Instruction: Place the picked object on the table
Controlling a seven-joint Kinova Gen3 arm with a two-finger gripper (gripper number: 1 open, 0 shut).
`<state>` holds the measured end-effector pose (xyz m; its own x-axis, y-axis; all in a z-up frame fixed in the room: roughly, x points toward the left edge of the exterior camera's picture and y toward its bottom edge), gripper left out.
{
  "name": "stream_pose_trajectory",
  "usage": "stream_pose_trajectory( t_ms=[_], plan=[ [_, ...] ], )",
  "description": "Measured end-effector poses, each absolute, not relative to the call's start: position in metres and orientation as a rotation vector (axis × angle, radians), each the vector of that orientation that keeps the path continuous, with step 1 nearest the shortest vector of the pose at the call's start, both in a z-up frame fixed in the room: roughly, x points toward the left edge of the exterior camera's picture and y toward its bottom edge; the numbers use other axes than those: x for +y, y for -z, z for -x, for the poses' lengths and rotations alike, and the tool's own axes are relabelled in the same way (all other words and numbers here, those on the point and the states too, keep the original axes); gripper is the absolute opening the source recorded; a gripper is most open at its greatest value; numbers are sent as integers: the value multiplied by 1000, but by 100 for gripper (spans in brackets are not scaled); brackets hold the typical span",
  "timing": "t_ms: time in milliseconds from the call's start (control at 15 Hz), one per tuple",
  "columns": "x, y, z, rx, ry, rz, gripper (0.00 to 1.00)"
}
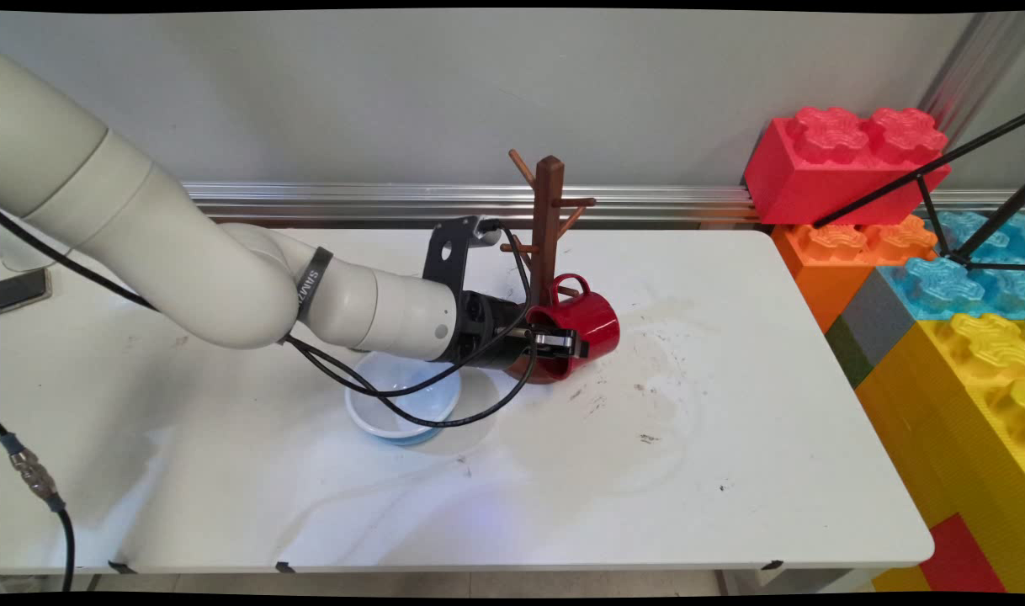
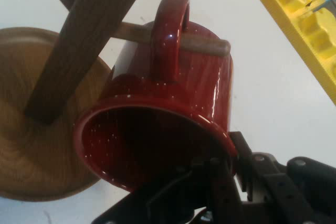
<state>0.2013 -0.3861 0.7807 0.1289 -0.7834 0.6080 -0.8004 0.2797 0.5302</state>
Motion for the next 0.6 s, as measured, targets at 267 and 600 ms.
stream_pose_trajectory(
  t_ms=[267, 600],
  plan=[
    [-383, -786, -201, -1623, -18, -1471, 0],
    [-375, -794, -193, -1620, 10, -1449, 0]
  ],
)
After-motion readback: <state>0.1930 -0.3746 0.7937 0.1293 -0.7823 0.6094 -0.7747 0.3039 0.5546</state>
